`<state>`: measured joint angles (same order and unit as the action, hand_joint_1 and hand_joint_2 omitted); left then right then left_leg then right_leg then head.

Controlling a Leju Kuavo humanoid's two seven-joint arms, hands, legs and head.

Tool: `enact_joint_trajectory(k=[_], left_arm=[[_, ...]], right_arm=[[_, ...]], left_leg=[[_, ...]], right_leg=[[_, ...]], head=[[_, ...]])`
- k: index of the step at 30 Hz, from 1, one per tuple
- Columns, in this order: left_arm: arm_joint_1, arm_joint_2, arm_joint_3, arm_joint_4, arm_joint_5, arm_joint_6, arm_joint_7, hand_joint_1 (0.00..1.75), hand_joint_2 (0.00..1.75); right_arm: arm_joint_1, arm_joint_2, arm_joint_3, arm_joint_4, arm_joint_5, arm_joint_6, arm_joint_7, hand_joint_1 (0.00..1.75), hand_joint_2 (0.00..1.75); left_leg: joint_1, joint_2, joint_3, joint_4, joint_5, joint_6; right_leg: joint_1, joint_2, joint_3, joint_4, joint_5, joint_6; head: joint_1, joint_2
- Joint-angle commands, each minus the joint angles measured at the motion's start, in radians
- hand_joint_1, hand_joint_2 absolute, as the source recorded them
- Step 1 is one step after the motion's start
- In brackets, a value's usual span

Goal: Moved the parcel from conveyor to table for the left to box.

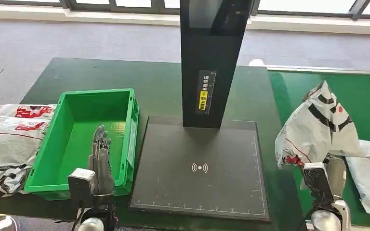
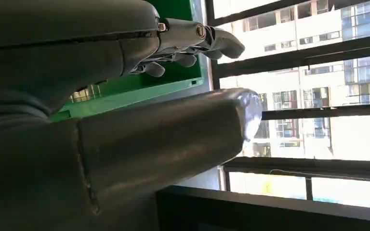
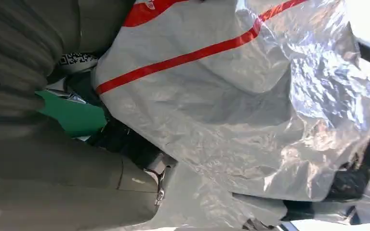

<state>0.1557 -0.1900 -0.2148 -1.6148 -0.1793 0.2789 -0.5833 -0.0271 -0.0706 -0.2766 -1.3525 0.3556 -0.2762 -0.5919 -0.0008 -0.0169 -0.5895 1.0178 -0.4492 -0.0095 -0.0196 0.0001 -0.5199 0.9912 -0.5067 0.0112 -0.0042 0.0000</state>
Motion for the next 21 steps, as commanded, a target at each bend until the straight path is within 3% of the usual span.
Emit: enact_joint_trajectory(k=[1, 5, 7, 13, 21], left_arm=[[-0.006, 0.014, -0.008, 0.01, -0.012, -0.004, 0.006, 0.0, 0.0], [-0.003, 0.018, -0.01, 0.008, -0.017, -0.004, 0.01, 0.0, 0.0], [-0.013, 0.021, -0.017, 0.023, -0.017, -0.015, 0.009, 0.0, 0.0], [-0.084, 0.019, -0.039, 0.07, -0.019, -0.024, 0.013, 0.0, 0.0], [-0.083, 0.019, -0.042, 0.086, -0.011, -0.022, 0.028, 0.0, 0.0]], right_arm=[[0.135, 0.099, 0.139, -0.337, 0.008, -0.012, -0.001, 1.75, 1.75], [0.18, 0.08, 0.184, -0.39, 0.003, 0.01, 0.004, 1.75, 1.75], [0.182, 0.051, 0.271, -0.371, 0.005, 0.086, -0.001, 1.75, 1.75], [0.069, 0.015, 0.492, -0.101, -0.091, 0.229, 0.049, 1.75, 1.75], [0.029, 0.025, 0.522, -0.007, -0.103, 0.247, 0.056, 1.75, 1.75]], left_leg=[[0.0, 0.002, 0.0, 0.0, 0.0, -0.001], [0.0, 0.003, 0.002, -0.003, 0.0, -0.002], [0.0, 0.002, 0.002, -0.002, 0.0, -0.001], [0.001, 0.008, 0.004, -0.004, 0.001, -0.002], [0.001, 0.009, 0.005, -0.007, 0.002, -0.002]], right_leg=[[0.0, 0.001, 0.0, 0.0, 0.0, -0.001], [0.001, 0.001, 0.001, -0.002, 0.0, -0.003], [0.001, 0.0, 0.001, -0.001, 0.0, -0.002], [0.002, 0.006, 0.001, -0.004, 0.002, -0.002], [0.002, 0.007, 0.002, -0.007, 0.004, -0.003]], head=[[0.0, 0.0], [0.0, 0.0], [0.0, 0.0], [0.0, 0.0], [0.0, 0.0]])
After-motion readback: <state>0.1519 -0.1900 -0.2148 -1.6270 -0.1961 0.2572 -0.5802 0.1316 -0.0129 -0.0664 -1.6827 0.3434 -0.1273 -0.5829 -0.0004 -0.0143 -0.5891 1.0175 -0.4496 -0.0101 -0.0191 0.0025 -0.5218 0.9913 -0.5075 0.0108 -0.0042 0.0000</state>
